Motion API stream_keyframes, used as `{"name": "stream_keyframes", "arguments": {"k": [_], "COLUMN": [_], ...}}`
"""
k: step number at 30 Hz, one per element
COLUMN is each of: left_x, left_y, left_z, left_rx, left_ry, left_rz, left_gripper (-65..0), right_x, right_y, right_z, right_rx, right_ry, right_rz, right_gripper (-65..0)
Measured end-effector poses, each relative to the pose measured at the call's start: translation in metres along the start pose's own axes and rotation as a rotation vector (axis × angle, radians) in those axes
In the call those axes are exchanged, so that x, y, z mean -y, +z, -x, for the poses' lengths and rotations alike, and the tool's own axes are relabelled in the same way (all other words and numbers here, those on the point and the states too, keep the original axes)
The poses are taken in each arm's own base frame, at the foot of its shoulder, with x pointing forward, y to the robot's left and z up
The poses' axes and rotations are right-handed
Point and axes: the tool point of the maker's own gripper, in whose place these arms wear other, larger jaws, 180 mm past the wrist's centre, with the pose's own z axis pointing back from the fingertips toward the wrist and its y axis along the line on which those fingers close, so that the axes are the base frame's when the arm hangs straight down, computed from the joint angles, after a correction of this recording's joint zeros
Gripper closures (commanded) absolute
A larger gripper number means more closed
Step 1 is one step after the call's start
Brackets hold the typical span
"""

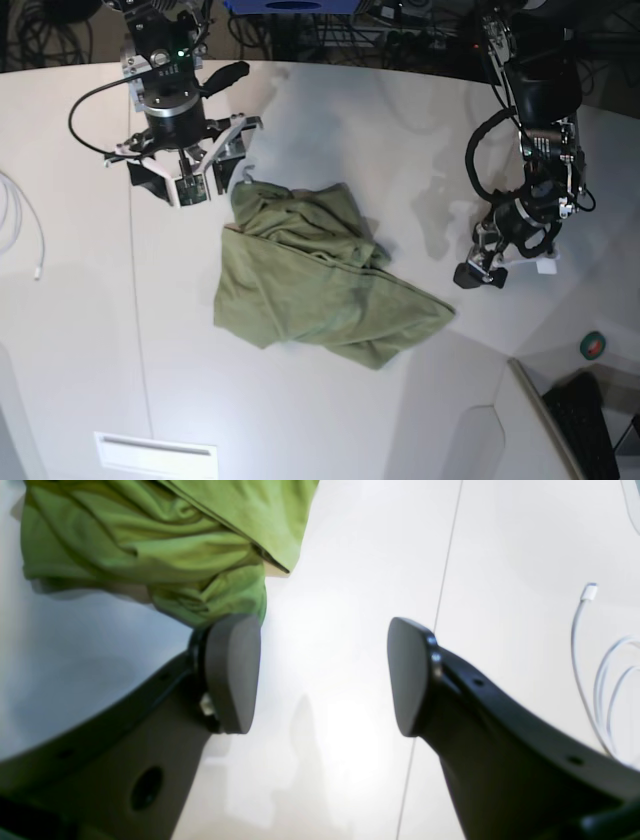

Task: Layout the t-shirt on the table in an organized manner, then fold the t-shirt properly
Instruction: 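Reach the left gripper to the shirt's edge and grasp it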

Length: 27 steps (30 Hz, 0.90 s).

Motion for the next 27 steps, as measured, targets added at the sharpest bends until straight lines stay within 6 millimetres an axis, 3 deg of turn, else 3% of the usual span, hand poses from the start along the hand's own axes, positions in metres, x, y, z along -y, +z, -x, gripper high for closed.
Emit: {"name": "stream_keyframes", "arguments": {"k": [7,17,27], "left_x": [0.005,0.048,0.056], "left_y": [-0.012,-0.051,-0.069], "left_z": [-0.012,-0.006,-0.011], "left_rx": [0.011,-0.057,0.002], "left_ry": [0.0,-0.042,-0.08], "left_rz": [-0.103,-0.128,-0.162], "left_gripper": [-53.2,-53.2,-53.0], "right_x": [0.001,-0.001,-0.002], "right_y": [0.007,0.011,0.013], "right_z": [-0.006,-0.001,0.003], "right_rx": [0.021,0.009,0.001], "right_ry": [-0.005,-0.007,-0.009], "right_rz": [-0.001,-0.006,-0.009], "right_gripper": [-38.1,-38.1,-38.1]}}
